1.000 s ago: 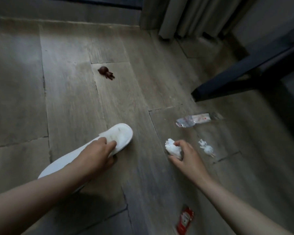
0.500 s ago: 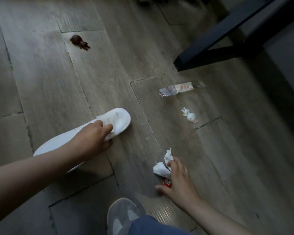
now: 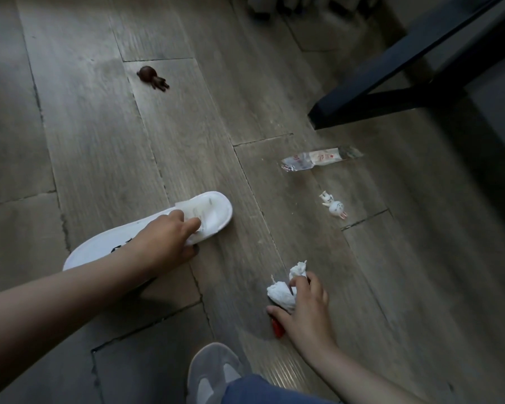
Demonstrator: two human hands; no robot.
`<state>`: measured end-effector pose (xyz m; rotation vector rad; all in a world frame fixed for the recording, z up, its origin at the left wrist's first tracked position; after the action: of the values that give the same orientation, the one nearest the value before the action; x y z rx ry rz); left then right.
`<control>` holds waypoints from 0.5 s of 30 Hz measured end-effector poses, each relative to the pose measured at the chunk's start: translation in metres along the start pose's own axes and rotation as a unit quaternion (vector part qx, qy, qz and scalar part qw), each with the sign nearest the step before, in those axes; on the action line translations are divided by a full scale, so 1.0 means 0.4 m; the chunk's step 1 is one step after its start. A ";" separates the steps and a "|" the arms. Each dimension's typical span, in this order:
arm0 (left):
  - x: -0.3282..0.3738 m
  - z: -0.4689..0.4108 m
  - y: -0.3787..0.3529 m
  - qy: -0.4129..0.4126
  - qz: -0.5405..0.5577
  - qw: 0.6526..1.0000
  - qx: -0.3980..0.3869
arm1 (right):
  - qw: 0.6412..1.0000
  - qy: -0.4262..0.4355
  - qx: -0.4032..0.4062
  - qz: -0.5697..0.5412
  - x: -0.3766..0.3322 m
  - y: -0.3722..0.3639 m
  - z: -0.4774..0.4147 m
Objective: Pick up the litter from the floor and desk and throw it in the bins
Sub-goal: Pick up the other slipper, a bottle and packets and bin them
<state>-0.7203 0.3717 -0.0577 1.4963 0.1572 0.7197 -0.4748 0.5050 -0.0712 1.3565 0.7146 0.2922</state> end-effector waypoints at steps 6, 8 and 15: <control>-0.006 0.004 0.003 0.007 0.016 1.000 0.006 | 0.989 -0.061 -0.024 -0.134 0.004 -0.010 -0.045; -0.011 0.008 0.005 0.009 0.021 1.000 0.011 | 0.985 -0.060 -0.026 -0.159 -0.005 -0.013 -0.070; -0.042 0.019 0.013 0.029 0.032 0.999 0.020 | 0.977 -0.105 0.039 -0.179 -0.001 0.050 -0.232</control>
<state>-0.7313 0.3560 -0.0576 1.5243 0.1681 0.8155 -0.5282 0.5818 -0.0563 1.2814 0.7818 -0.1660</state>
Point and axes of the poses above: each hand's wrist, its own z-axis away from the middle knuckle, its own y-axis out of the back of the hand, x = y × z, the point moved 7 cm from there along -z, towards the middle knuckle, and after that the axes turned 13 degrees about x, right-handed, at the moved point
